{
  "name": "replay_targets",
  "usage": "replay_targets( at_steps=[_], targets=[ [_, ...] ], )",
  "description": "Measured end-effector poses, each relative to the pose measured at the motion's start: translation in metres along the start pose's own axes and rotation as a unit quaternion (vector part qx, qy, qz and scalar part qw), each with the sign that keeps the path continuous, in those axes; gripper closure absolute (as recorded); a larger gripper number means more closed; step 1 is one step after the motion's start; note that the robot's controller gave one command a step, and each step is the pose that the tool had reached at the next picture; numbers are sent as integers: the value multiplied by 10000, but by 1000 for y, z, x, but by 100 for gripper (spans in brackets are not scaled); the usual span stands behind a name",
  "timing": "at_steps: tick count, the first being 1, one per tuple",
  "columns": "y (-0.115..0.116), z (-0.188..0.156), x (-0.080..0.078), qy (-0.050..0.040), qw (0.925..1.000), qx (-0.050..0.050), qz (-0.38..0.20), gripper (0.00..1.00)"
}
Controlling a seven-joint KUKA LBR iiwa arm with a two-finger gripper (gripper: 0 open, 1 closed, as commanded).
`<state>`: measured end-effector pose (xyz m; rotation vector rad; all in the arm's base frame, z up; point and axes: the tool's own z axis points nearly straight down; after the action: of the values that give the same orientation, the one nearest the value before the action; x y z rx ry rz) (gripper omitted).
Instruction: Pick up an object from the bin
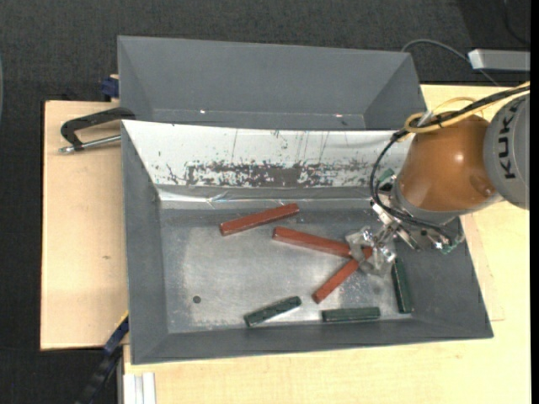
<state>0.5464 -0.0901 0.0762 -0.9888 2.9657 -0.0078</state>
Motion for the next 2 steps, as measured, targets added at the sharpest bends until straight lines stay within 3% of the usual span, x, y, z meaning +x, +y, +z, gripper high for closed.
replay_targets(
  at_steps=[1,2],
  targets=[
    [0,0,0,0,10000,1,-3,100],
    [12,-182,2,9,9999,0,136,100]
  ],
)
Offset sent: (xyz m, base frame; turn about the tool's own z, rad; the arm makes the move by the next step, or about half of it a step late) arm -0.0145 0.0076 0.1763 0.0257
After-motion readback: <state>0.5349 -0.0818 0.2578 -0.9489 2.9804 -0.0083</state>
